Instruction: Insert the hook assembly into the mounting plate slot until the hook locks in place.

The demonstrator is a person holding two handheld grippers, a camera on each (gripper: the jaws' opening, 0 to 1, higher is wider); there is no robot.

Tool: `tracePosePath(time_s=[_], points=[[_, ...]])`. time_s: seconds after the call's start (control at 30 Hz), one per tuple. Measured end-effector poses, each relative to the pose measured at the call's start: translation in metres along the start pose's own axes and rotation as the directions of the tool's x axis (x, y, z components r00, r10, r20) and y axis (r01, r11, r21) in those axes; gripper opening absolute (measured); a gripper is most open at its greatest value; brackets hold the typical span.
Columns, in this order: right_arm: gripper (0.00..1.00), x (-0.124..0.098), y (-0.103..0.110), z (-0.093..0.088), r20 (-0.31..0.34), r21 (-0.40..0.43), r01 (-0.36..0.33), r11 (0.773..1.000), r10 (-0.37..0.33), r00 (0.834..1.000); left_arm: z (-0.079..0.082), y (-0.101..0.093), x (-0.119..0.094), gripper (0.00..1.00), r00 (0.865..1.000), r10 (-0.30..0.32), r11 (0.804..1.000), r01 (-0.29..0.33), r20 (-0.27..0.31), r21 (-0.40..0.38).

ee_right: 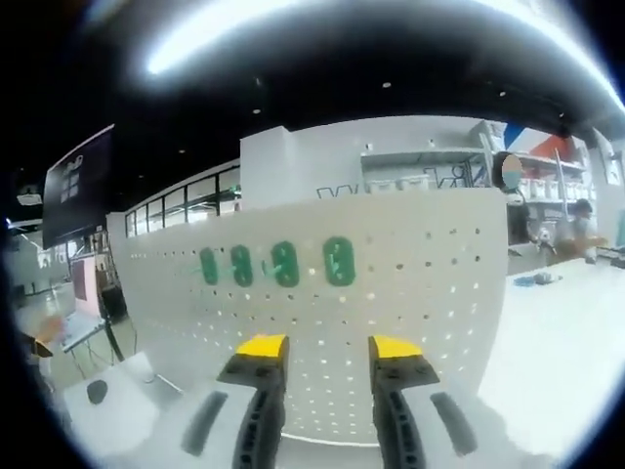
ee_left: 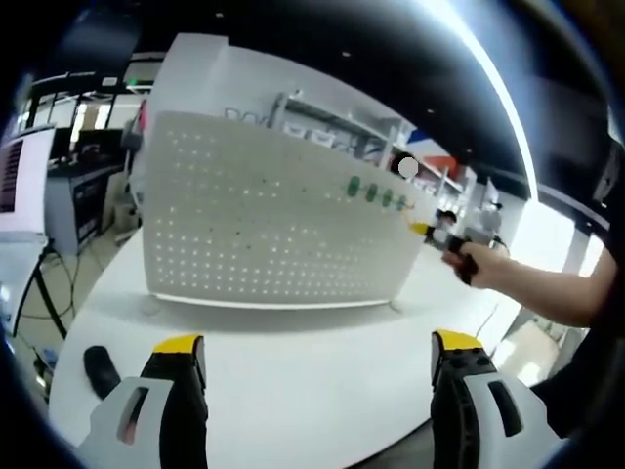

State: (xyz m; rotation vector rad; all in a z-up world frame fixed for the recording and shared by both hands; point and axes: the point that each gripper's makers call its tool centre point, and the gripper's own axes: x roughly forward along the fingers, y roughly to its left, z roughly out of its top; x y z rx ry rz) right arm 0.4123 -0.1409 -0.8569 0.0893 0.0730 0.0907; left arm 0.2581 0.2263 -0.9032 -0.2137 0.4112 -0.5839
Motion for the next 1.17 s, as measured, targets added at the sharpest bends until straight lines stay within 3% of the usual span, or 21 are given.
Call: tracePosePath(time_s=[0.23,0.33,0.47,0.53,0.63,0.9,1.17], points=[[0.36,-0.027,0.02,-0.024,-0.089,-0.042,-0.058,0.997,0.054,0.995,-0.001,0.0,-0.002,0.99,1.0,0.0,1.0,0.0,-0.001,0.006],[0.45,-0.037,0.023,-0.03,-0.102,-0.01,-0.055,0.998,0.054,0.993,-0.001,0.0,-0.002,1.0,1.0,0.002,1.0,-0.002,-0.002,0.008],[0.49,-0.056,0.033,-0.041,-0.131,-0.024,-0.076,0.997,0.073,0.989,-0.002,0.0,-0.003,1.0,1.0,0.0,1.0,0.001,-0.005,0.011],[0.57,-0.065,0.036,-0.049,-0.153,-0.009,-0.084,0.996,0.082,0.985,-0.003,-0.001,-0.002,1.0,1.0,-0.003,1.0,0.003,-0.007,0.013],[0.69,-0.08,0.031,-0.059,-0.177,-0.022,-0.039,0.999,0.034,0.984,-0.003,-0.003,-0.002,1.0,1.0,-0.006,1.0,0.006,-0.009,0.014],[0.84,-0.117,0.038,-0.085,-0.224,0.052,-0.025,0.998,0.036,0.974,-0.005,-0.008,0.0,1.0,1.0,-0.019,1.0,0.02,-0.021,0.022],[0.91,-0.137,0.044,-0.096,-0.249,0.078,-0.025,0.997,0.043,0.967,-0.006,-0.015,0.001,1.0,0.999,-0.033,0.999,0.035,-0.034,0.035]])
